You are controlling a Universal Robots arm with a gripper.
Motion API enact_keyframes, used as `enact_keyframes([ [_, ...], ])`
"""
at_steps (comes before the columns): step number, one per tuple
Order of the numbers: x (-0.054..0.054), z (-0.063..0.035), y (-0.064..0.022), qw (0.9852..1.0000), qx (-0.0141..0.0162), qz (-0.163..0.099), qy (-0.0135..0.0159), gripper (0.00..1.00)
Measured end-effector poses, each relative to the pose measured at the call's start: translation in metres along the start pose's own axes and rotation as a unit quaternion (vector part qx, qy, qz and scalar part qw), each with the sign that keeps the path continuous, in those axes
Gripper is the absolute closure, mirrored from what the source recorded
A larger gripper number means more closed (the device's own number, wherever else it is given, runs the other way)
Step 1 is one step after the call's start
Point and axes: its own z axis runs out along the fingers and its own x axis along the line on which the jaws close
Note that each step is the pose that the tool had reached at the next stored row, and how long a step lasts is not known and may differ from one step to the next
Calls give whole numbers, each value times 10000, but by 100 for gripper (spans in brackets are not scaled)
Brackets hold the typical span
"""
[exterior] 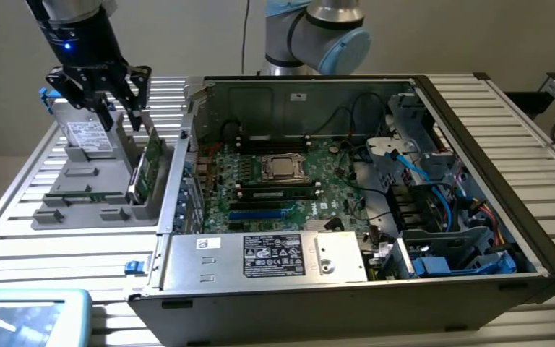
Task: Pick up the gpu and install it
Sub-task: 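Pick up the gpu and move the gpu toward the slot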
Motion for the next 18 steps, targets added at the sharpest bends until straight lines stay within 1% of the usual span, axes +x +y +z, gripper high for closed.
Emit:
enact_keyframes([
  [4,3,73,-10,9999,2,116,-6,48],
  [9,3,162,-73,9999,0,121,-6,48],
  [13,3,213,-99,9999,0,122,-2,48],
  [15,4,250,-107,9999,-2,122,-1,48],
  [18,4,304,-114,9999,-15,122,-2,48],
])
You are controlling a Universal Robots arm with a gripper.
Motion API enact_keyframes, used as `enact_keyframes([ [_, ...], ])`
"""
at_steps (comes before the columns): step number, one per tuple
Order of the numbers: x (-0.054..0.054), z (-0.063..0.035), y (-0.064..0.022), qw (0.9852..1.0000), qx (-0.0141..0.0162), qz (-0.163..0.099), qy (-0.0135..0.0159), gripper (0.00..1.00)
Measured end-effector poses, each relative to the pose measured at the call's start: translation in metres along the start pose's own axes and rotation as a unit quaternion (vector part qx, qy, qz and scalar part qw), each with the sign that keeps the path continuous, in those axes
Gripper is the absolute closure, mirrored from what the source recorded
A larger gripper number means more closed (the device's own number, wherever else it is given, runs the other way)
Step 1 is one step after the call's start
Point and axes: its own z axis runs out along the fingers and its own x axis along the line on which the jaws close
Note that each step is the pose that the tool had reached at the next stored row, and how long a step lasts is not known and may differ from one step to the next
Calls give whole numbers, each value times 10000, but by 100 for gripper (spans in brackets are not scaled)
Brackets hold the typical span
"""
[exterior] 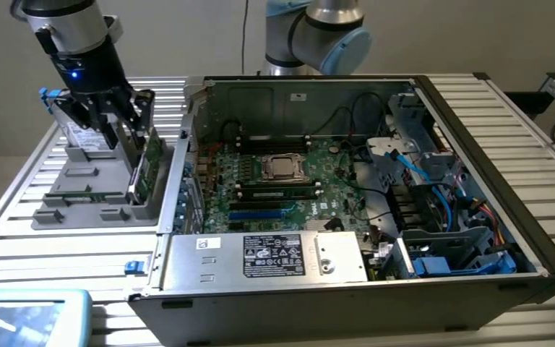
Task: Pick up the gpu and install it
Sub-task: 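Pick up the gpu and move the gpu toward the slot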
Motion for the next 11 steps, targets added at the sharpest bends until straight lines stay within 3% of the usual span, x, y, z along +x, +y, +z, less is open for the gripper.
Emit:
enact_keyframes([
  [6,-3,77,-21,10000,-74,0,-20,48],
  [11,-5,164,-71,10000,-91,-1,-36,48],
])
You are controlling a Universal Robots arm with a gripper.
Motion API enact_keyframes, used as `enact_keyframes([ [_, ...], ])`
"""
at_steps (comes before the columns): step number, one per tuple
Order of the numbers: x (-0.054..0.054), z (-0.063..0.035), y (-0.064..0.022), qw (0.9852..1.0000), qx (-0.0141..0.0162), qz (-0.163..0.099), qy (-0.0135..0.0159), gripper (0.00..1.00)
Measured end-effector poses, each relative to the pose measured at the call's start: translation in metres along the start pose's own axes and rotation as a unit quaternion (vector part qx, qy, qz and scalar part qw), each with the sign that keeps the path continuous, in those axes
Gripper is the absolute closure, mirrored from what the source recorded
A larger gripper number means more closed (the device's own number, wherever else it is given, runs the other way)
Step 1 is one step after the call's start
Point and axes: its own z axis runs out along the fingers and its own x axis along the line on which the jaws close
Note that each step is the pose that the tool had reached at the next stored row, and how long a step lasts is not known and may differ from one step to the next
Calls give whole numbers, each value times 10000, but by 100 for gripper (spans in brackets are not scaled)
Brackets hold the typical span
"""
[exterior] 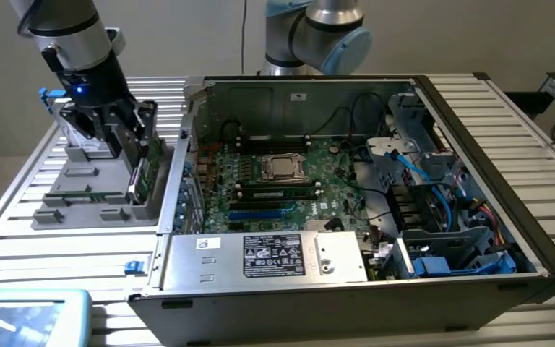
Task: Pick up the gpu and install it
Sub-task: 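Pick up the gpu and move the gpu toward the slot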
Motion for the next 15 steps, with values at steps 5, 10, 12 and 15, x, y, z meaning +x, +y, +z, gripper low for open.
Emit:
enact_keyframes([
  [5,1,50,-12,10000,-70,0,-48,48],
  [10,11,121,-19,9999,-115,5,-56,48],
  [12,14,144,-21,9999,-145,12,-59,48],
  [15,14,166,-22,9997,-226,39,-76,48],
])
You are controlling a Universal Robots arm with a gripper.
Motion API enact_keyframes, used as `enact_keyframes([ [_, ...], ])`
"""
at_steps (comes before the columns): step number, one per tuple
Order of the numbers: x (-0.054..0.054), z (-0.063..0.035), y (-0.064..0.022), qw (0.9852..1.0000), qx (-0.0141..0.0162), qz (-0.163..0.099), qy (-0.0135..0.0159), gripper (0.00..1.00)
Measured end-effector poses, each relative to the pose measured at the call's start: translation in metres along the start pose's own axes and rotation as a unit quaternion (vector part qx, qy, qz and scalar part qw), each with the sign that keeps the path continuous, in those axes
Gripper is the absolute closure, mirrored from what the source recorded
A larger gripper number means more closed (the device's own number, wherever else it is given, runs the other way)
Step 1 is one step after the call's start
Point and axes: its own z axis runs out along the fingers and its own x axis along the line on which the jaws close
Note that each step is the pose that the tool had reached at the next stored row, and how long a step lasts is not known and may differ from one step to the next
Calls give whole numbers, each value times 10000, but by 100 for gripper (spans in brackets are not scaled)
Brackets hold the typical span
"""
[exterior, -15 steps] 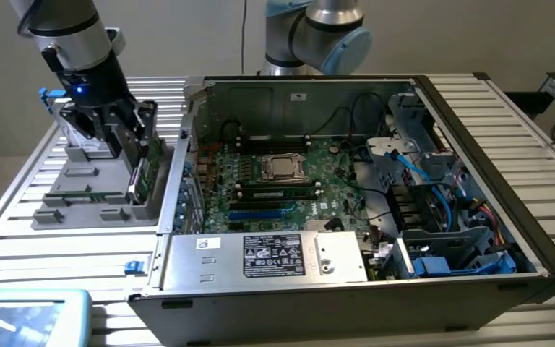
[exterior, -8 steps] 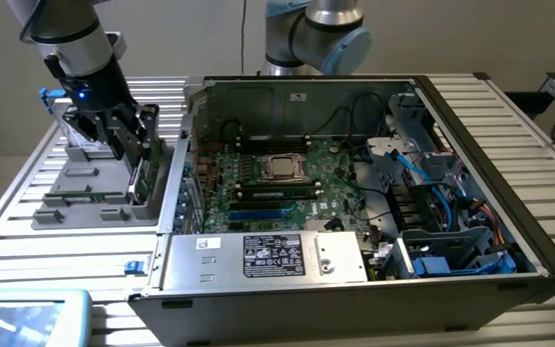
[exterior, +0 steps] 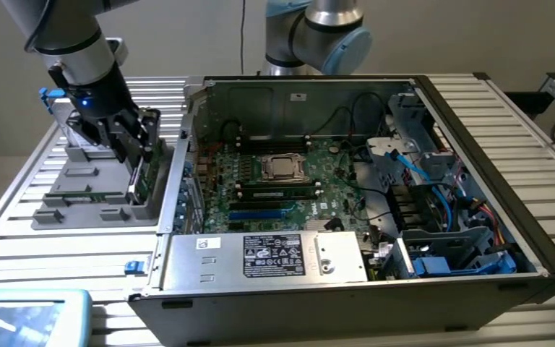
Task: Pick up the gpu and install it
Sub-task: 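Pick up the gpu and move the gpu toward the slot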
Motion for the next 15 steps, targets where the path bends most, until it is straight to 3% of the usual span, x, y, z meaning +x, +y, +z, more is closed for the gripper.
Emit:
enact_keyframes([
  [1,1,7,-1,10000,-29,13,-5,48],
  [3,6,27,-3,10000,-58,20,-19,48],
  [15,40,206,-46,9999,-70,21,-119,48],
])
